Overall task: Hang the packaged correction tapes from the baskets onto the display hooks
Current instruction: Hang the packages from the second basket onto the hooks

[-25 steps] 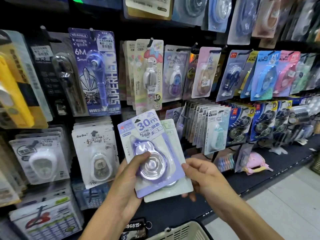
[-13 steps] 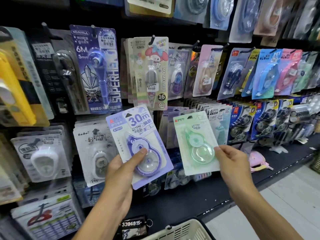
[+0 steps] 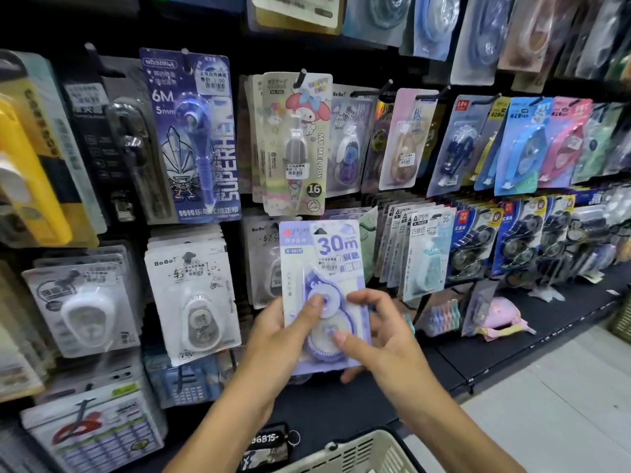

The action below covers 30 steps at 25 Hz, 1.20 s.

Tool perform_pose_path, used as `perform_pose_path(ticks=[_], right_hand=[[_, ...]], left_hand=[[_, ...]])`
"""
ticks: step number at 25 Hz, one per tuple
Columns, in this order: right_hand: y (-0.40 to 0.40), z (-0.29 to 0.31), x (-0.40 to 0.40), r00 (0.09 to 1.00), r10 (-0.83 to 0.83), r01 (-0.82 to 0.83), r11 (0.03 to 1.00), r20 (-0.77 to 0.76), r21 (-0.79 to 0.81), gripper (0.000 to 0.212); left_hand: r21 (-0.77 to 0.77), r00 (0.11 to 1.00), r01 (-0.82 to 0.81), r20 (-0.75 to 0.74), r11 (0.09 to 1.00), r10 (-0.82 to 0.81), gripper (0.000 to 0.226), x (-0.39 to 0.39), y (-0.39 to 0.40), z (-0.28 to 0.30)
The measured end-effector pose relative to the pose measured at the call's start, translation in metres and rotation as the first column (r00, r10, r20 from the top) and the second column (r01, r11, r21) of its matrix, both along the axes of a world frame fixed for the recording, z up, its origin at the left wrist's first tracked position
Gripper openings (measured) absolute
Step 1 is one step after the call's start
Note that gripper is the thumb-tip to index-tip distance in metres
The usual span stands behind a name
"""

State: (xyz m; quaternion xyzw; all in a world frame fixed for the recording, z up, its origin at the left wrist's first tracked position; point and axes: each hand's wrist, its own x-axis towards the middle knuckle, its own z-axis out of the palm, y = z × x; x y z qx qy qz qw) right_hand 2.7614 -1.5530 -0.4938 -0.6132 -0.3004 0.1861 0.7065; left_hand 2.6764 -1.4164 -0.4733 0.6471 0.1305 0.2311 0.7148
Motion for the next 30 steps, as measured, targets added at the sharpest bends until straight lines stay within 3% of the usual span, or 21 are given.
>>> perform_pose_path(ticks=[1, 2, 4, 5, 7, 10, 13, 17, 18, 19, 21, 22, 25, 28, 30], right_hand=[[-0.001, 0.002, 0.005, 0.997, -0.077, 0.078, 0.996, -0.016, 0.039, 0.042], [-0.006, 0.005, 0.014, 0.985, -0.163, 0.166, 0.984, -0.055, 0.064, 0.043], [-0.020, 0.012, 0.033, 0.940, -0.303, 0.312, 0.950, -0.154, 0.033, 0.042], [-0.027, 0.014, 0.041, 0.925, -0.343, 0.345, 0.939, -0.161, -0.021, 0.042], [-0.033, 0.014, 0.053, 0.921, -0.365, 0.357, 0.930, -0.136, -0.085, 0.042], [-0.034, 0.018, 0.060, 0.925, -0.369, 0.361, 0.928, -0.087, -0.094, 0.046], [-0.036, 0.019, 0.062, 0.926, -0.364, 0.356, 0.930, -0.100, -0.095, 0.047], [-0.038, 0.012, 0.066, 0.945, -0.328, 0.326, 0.930, 0.016, -0.173, 0.045], [-0.037, 0.008, 0.068, 0.931, -0.342, 0.364, 0.899, 0.128, -0.242, 0.043], [-0.035, 0.003, 0.069, 0.869, -0.363, 0.471, 0.815, 0.336, -0.338, 0.044], [-0.030, -0.008, 0.073, 0.642, -0.231, 0.669, 0.636, 0.732, -0.386, 0.058], [-0.023, -0.011, 0.076, 0.572, -0.110, 0.669, 0.636, 0.813, -0.384, 0.061], [0.012, -0.008, 0.091, 0.532, 0.206, 0.595, 0.599, 0.821, -0.536, 0.064], [0.047, 0.012, 0.113, 0.570, 0.297, 0.574, 0.524, 0.766, -0.629, 0.067], [0.056, 0.021, 0.121, 0.607, 0.294, 0.522, 0.553, 0.738, -0.650, 0.073]], left_hand=[[0.166, 0.996, -0.081, -0.016, 0.983, 0.085, 0.037, -0.001, 0.005, 0.001], [0.396, 0.975, -0.192, -0.028, 0.898, 0.221, 0.035, -0.002, 0.013, -0.001], [0.814, 0.876, -0.276, -0.005, 0.511, 0.482, 0.038, -0.008, 0.030, 0.000], [0.899, 0.838, -0.218, -0.027, 0.379, 0.545, 0.047, -0.009, 0.039, -0.001], [0.957, 0.792, -0.077, -0.111, 0.278, 0.601, 0.062, -0.011, 0.053, -0.001], [0.975, 0.766, 0.046, -0.175, 0.220, 0.619, 0.070, -0.013, 0.065, 0.002], [0.976, 0.764, 0.064, -0.182, 0.208, 0.618, 0.072, -0.016, 0.069, 0.002], [0.975, 0.769, 0.074, -0.189, 0.209, 0.611, 0.072, -0.018, 0.069, -0.001], [0.975, 0.768, 0.076, -0.190, 0.207, 0.612, 0.072, -0.018, 0.069, -0.001], [0.976, 0.768, 0.078, -0.188, 0.202, 0.612, 0.072, -0.018, 0.069, -0.001], [0.978, 0.773, 0.081, -0.183, 0.191, 0.607, 0.071, -0.018, 0.069, 0.000], [0.979, 0.775, 0.085, -0.182, 0.185, 0.605, 0.071, -0.017, 0.069, -0.002], [0.982, 0.776, 0.113, -0.181, 0.149, 0.604, 0.071, -0.019, 0.071, -0.007], [0.984, 0.802, 0.136, -0.179, 0.117, 0.570, 0.073, -0.025, 0.079, -0.012], [0.988, 0.838, 0.122, -0.152, 0.092, 0.525, 0.070, -0.027, 0.084, -0.016]])
